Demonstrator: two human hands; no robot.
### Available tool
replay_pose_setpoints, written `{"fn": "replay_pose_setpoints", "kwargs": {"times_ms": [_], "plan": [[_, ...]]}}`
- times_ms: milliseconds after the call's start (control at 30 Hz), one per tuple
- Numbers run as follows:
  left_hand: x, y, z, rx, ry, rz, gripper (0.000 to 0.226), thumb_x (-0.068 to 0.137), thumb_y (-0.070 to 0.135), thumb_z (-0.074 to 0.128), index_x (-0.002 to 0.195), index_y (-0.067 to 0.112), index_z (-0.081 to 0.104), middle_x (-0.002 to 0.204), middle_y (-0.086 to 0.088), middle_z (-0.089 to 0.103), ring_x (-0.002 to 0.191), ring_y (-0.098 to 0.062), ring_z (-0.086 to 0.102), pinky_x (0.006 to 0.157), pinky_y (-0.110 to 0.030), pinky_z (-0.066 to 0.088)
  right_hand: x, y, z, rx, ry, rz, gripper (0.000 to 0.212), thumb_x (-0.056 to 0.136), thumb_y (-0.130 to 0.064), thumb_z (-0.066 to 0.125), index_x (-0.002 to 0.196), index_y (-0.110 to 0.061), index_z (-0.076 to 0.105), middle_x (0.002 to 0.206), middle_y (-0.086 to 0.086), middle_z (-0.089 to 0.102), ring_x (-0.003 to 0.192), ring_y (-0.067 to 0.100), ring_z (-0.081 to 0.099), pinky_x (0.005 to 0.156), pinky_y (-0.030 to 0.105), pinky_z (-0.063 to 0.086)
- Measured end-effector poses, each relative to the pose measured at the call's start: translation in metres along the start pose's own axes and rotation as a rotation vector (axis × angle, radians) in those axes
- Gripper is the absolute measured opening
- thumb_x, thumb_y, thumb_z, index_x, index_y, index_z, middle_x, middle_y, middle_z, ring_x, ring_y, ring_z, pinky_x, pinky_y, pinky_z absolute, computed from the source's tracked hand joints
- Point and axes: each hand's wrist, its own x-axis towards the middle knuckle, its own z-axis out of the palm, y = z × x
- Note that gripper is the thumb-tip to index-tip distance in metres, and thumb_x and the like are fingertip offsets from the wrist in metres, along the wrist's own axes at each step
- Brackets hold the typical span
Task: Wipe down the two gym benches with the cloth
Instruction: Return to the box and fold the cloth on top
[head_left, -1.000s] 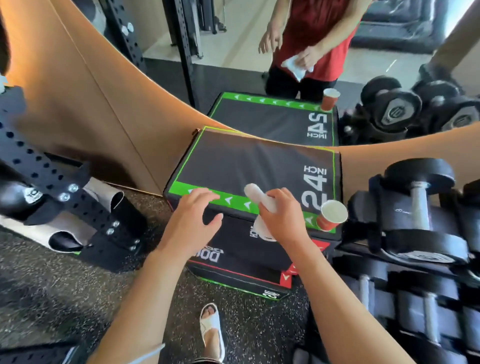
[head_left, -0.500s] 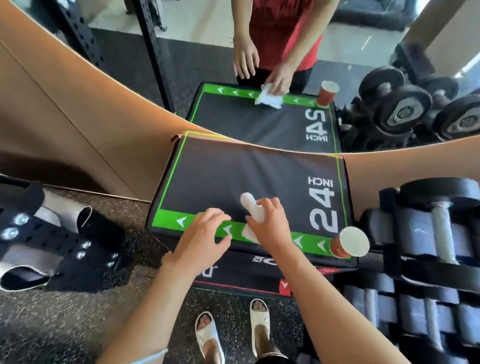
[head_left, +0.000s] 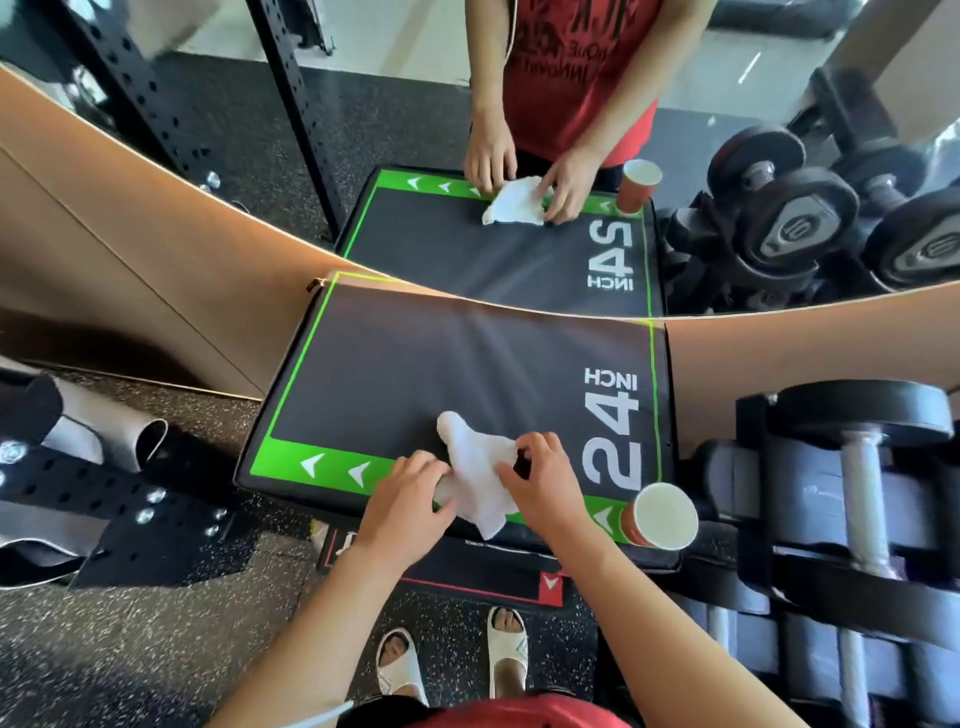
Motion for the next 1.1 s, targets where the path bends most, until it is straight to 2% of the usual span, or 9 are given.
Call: {"fn": "replay_pose_setpoints", "kwargs": {"times_ms": [100, 200, 300, 533, 633, 733, 833, 933, 1100], "plan": [[0.003, 0.002, 0.010, -0.016, 0.052, -0.038, 0.026, 0.086, 0.031, 0.077, 0.104, 0.015, 0.067, 0.110, 0.002, 0.056, 0.100, -0.026, 0.054, 0.084, -0.042, 0.049, 0.010, -0.005, 0.002, -0.026, -0.047, 0.010, 0.058, 0.088, -0.038, 0.077, 0.137, -0.018, 0.052, 0.125, -0.003, 0.049, 0.112, 0.019, 0.055, 0.089, 0.030, 0.047], [0.004, 0.007, 0.016, -0.071, 0.075, -0.083, 0.020, 0.086, 0.027, 0.075, 0.095, 0.016, 0.062, 0.100, 0.003, 0.054, 0.095, -0.027, 0.057, 0.076, -0.042, 0.048, 0.015, -0.009, 0.005, -0.092, -0.081, -0.032, 0.032, 0.089, -0.030, 0.074, 0.114, -0.018, 0.058, 0.106, -0.004, 0.048, 0.091, 0.023, 0.055, 0.073, 0.029, 0.039], [0.003, 0.011, 0.015, -0.116, 0.076, -0.116, 0.017, 0.087, 0.022, 0.074, 0.090, 0.016, 0.058, 0.093, 0.002, 0.055, 0.087, -0.030, 0.059, 0.072, -0.045, 0.048, 0.016, -0.012, 0.005, -0.113, -0.095, -0.050, 0.014, 0.092, -0.026, 0.067, 0.095, -0.019, 0.055, 0.097, -0.004, 0.045, 0.079, 0.024, 0.051, 0.068, 0.030, 0.034], [0.002, -0.009, -0.013, -0.144, 0.212, -0.142, 0.018, 0.086, 0.005, 0.070, 0.087, 0.016, 0.056, 0.089, -0.001, 0.053, 0.075, -0.034, 0.057, 0.069, -0.046, 0.049, 0.030, -0.018, -0.018, 0.048, 0.029, 0.055, 0.014, 0.085, -0.013, 0.064, 0.092, -0.022, 0.056, 0.079, -0.008, 0.061, 0.066, 0.020, 0.061, 0.055, 0.030, 0.047], [0.002, -0.018, -0.020, -0.156, 0.250, -0.156, 0.017, 0.085, 0.004, 0.071, 0.087, 0.014, 0.057, 0.088, -0.002, 0.054, 0.075, -0.033, 0.056, 0.070, -0.045, 0.048, 0.038, -0.024, -0.022, 0.078, 0.068, 0.088, 0.018, 0.083, -0.012, 0.067, 0.095, -0.023, 0.058, 0.082, -0.007, 0.063, 0.065, 0.017, 0.060, 0.051, 0.025, 0.041], [-0.004, -0.024, -0.016, -0.091, 0.168, -0.202, 0.014, 0.087, 0.008, 0.070, 0.091, 0.016, 0.060, 0.095, 0.000, 0.054, 0.087, -0.032, 0.059, 0.071, -0.043, 0.049, 0.038, -0.027, -0.016, 0.012, 0.017, 0.081, 0.035, 0.083, -0.008, 0.068, 0.116, -0.017, 0.061, 0.108, -0.002, 0.055, 0.075, 0.014, 0.057, 0.058, 0.017, 0.038], [-0.007, -0.030, -0.012, 0.008, 0.187, -0.182, 0.015, 0.086, 0.011, 0.073, 0.095, 0.019, 0.064, 0.105, 0.002, 0.052, 0.098, -0.027, 0.056, 0.069, -0.039, 0.051, 0.023, -0.026, -0.011, -0.061, 0.074, 0.002, 0.043, 0.086, -0.013, 0.071, 0.127, -0.015, 0.059, 0.120, 0.000, 0.046, 0.099, 0.023, 0.057, 0.078, 0.029, 0.049], [0.003, -0.027, -0.010, -0.016, 0.241, 0.023, 0.028, 0.080, 0.005, 0.080, 0.103, 0.016, 0.070, 0.111, 0.000, 0.058, 0.099, -0.028, 0.058, 0.077, -0.042, 0.055, 0.001, -0.023, -0.004, -0.057, 0.135, -0.058, 0.038, 0.091, -0.024, 0.072, 0.125, -0.017, 0.057, 0.111, -0.006, 0.046, 0.088, 0.020, 0.058, 0.076, 0.032, 0.047], [0.024, -0.020, -0.004, -0.003, 0.035, 0.165, 0.048, 0.088, 0.025, 0.081, 0.133, 0.025, 0.067, 0.144, 0.006, 0.054, 0.132, -0.023, 0.048, 0.108, -0.040, 0.046, -0.022, -0.025, 0.012, 0.145, 0.059, 0.164, 0.049, 0.086, -0.036, 0.076, 0.124, -0.024, 0.047, 0.075, -0.005, 0.064, 0.071, 0.007, 0.062, 0.062, 0.030, 0.049]]}}
